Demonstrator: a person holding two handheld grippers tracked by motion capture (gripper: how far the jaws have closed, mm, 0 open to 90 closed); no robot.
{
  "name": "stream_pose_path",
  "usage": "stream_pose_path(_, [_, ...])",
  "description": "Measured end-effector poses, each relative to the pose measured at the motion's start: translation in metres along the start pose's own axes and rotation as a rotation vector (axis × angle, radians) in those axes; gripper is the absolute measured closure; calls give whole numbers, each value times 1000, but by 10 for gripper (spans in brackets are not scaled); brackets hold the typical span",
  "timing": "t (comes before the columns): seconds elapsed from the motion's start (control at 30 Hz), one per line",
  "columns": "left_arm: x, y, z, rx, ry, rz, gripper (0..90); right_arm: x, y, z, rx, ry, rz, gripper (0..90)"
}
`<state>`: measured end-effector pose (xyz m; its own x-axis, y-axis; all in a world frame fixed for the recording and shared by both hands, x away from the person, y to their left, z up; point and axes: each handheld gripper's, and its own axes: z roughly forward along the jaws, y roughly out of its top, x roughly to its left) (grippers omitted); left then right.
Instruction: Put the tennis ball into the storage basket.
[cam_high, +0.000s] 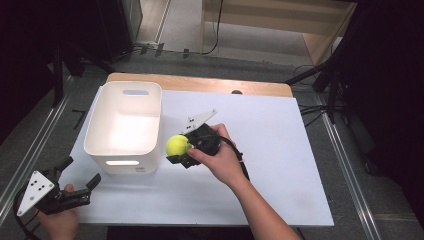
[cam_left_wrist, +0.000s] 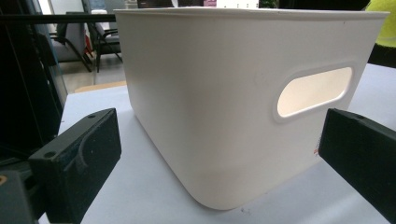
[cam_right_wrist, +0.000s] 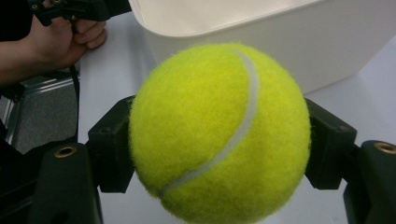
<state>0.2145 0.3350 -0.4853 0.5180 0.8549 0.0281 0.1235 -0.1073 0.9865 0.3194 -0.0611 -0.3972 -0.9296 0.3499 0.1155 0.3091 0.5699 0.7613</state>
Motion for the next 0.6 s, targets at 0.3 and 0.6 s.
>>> stream_pose_path(0.3, [0,0,0,-1,-2,-1,0,0,7,-1,-1,4,-12,243])
stream_pose_path(0.6, [0,0,0,1,-1,0,0,0,15,-2,-5,7,-22,243])
